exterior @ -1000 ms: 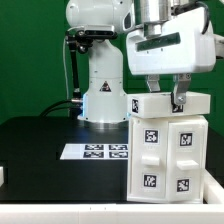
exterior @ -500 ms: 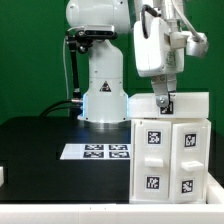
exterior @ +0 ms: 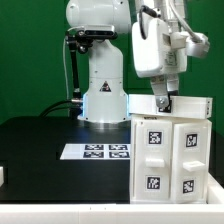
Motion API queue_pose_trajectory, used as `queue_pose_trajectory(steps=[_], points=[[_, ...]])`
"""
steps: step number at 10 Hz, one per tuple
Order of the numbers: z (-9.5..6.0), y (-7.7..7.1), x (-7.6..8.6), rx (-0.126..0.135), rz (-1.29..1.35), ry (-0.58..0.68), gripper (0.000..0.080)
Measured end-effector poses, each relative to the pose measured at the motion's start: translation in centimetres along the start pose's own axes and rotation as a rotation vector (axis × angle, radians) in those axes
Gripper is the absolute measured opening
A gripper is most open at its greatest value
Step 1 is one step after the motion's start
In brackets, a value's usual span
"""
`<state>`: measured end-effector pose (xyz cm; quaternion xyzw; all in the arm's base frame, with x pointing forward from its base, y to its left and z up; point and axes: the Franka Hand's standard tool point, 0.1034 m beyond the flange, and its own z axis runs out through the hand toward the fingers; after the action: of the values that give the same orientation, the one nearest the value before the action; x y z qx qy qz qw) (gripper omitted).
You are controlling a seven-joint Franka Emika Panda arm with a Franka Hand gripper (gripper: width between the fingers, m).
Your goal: Assemble cabinet
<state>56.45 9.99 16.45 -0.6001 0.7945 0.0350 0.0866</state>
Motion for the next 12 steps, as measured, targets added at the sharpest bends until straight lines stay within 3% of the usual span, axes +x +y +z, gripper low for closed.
queue_pose_trajectory(steps=[2,6,8,10,12], points=[[-1.6,-0.4,-0.9,-0.008,-0.132,-0.019,0.0648],[-0.9,-0.1,-0.6,-0.016,-0.41,-0.011,0.0649],[-1.3,0.4,-1.0,-0.067,-0.712,-0.011,0.0649],[-1.6,0.2,-1.8,-0.056,-1.059,-0.02,0.0649],[-1.4,0.2,-1.7,-0.051,-1.15,-0.019,0.0649]])
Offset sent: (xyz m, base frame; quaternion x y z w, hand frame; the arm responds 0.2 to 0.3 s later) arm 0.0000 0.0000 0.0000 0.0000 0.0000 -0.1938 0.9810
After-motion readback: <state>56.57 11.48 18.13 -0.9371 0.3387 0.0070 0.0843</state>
